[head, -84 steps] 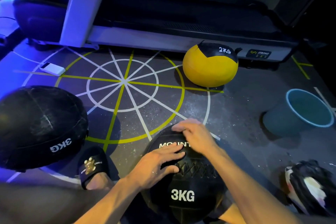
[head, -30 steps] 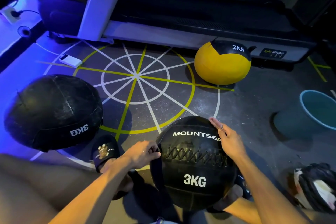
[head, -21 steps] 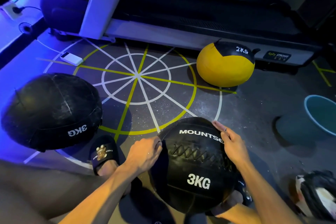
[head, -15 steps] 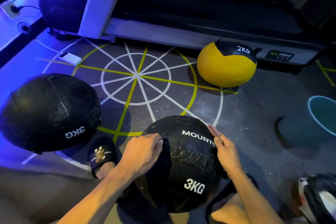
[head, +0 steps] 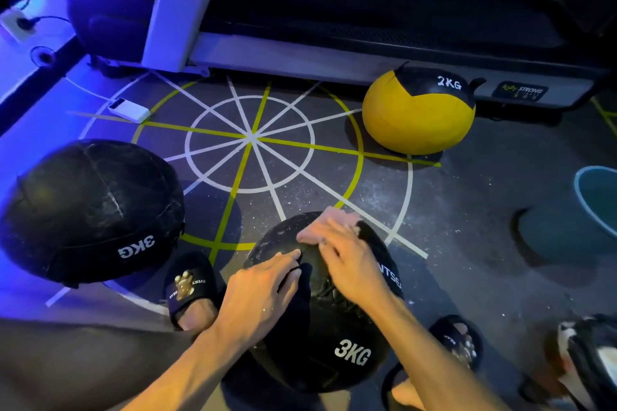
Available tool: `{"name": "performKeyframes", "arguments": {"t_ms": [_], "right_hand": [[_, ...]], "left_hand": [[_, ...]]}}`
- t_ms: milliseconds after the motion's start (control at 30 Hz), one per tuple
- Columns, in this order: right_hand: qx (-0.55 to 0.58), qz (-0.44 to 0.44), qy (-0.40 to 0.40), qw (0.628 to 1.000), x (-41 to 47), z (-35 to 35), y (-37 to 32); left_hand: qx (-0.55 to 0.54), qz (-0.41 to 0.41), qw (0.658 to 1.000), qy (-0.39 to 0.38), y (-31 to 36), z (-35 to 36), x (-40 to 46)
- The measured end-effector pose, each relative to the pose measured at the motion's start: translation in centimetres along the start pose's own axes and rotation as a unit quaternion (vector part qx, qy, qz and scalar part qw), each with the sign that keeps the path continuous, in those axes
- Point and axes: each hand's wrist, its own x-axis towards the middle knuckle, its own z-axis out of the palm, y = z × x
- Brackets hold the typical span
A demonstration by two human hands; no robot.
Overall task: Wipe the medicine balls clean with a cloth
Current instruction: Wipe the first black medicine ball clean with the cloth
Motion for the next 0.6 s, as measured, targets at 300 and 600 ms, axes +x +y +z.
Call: {"name": "performKeyframes", "arguments": {"t_ms": [300,600], "right_hand": [[0.046,0.162,0.11,0.979,0.0,-3.5,3.8],[-0.042,0.107,0.057,0.992,1.5,-5.0,4.0]], "left_hand": [[0.008,-0.019,1.0,0.001,0.2,0.2,-0.4],[0.002,-0.023,1.0,-0.017,0.5,0.5,0.0]]}}
